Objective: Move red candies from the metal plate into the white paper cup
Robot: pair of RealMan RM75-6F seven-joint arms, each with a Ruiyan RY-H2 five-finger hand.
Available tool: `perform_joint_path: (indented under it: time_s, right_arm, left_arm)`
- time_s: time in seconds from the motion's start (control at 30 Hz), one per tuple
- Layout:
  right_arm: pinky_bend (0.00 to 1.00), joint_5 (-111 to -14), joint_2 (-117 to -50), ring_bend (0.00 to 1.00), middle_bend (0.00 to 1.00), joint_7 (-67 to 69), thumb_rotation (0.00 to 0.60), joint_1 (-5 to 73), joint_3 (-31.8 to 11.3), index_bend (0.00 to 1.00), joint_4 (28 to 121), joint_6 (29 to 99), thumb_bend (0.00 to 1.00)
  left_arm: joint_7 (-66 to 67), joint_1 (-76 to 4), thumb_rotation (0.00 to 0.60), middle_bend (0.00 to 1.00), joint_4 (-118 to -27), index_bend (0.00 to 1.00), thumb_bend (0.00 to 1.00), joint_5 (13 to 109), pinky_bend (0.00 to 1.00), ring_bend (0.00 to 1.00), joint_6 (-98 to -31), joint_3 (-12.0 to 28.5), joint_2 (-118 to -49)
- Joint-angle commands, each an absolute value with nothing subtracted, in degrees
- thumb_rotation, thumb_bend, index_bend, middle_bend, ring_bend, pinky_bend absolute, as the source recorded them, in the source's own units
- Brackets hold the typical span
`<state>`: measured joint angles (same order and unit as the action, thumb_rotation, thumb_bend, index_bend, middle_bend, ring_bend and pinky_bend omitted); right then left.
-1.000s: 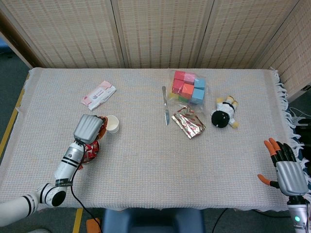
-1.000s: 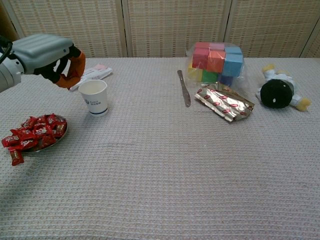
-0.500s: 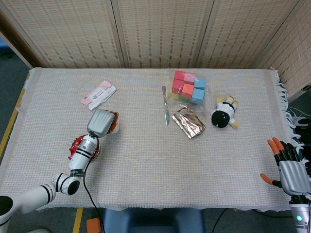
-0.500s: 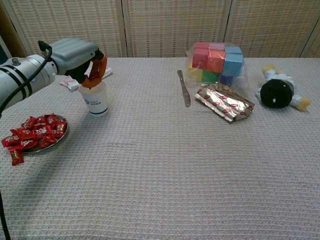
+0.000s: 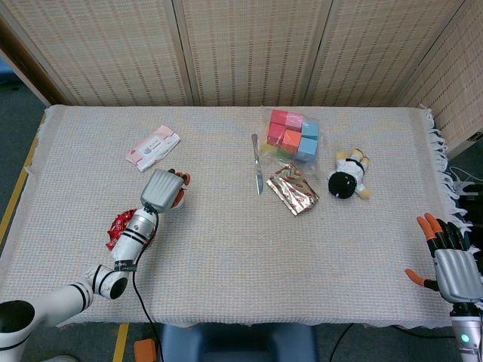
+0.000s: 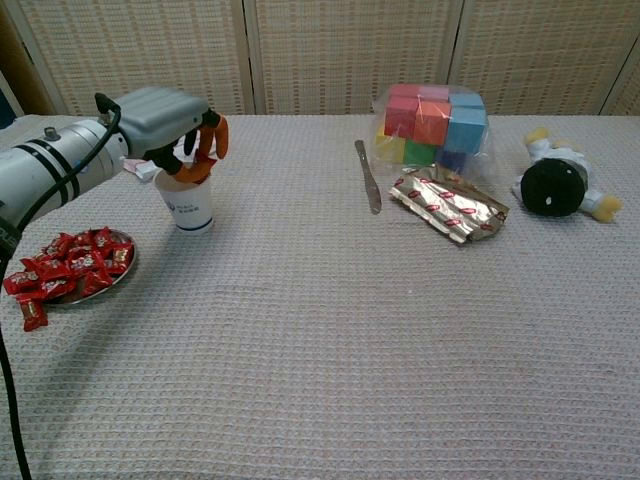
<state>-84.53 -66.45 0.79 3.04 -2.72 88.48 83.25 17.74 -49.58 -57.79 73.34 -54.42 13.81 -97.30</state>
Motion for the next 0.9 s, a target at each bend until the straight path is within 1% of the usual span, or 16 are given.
perform_joint_path:
  time_s: [0.03,0.17,0.3,0.43,0.5,0.6,0.77,0.9]
  right_arm:
    - [0.00,-84.57,-66.45,0.00,0.00,0.76,0.600,3.02,-2.70,0.00,88.51,83.29,0.05]
    - [0.00,-84.81,-66.41,0.00,0.00,0.81,0.600,2.93,-2.65,0.00,88.59,83.54,0.05]
    - [0.00,-85.25,-66.29,0.00,0.00,1.01,0.600,2.81,-2.54,0.00,88.77,83.91,0.05]
    - [0.00,-85.90,-66.05,0.00,0.00,1.46,0.600,2.66,-2.32,0.00,88.98,84.33,0.05]
    - [0.00,-86.38,-65.93,0.00,0.00,1.67,0.600,2.57,-2.13,0.00,89.08,84.58,0.05]
    - [0.00,-87.09,-65.80,0.00,0.00,1.80,0.600,2.42,-1.84,0.00,89.26,84.98,0.05]
    - [0.00,-88.26,-65.77,0.00,0.00,1.78,0.600,2.34,-1.37,0.00,89.54,85.41,0.05]
    - [0.00,-88.94,-65.88,0.00,0.00,1.60,0.600,2.49,-1.02,0.00,89.68,85.22,0.05]
  left_arm:
    - [17.47,-49.51,0.600,0.45,-59.01,0.36,0.48,73.08,0.97,0.41,-53.90,13.54,-96.42]
    - [17.02,-49.15,0.600,0.41,-61.15,0.29,0.45,72.82,0.97,0.38,-54.03,13.39,-95.07]
    - [16.07,-47.43,0.600,0.39,-65.26,0.23,0.44,73.80,0.97,0.37,-56.72,12.75,-92.77]
    - [15.29,-42.68,0.600,0.35,-72.82,0.21,0.42,76.13,0.97,0.36,-62.19,9.87,-88.42]
    - [14.85,-39.46,0.600,0.30,-77.07,0.19,0.41,76.94,0.97,0.32,-64.67,7.59,-85.60]
    - [14.53,-35.26,0.600,0.20,-81.08,0.14,0.39,77.22,0.98,0.24,-66.88,4.29,-82.18]
    - [13.91,-30.31,0.600,0.13,-83.59,0.08,0.37,75.27,1.00,0.18,-67.38,0.65,-79.27]
    - [14.62,-28.52,0.600,0.11,-82.24,0.07,0.37,73.73,1.00,0.17,-66.85,-0.24,-79.38]
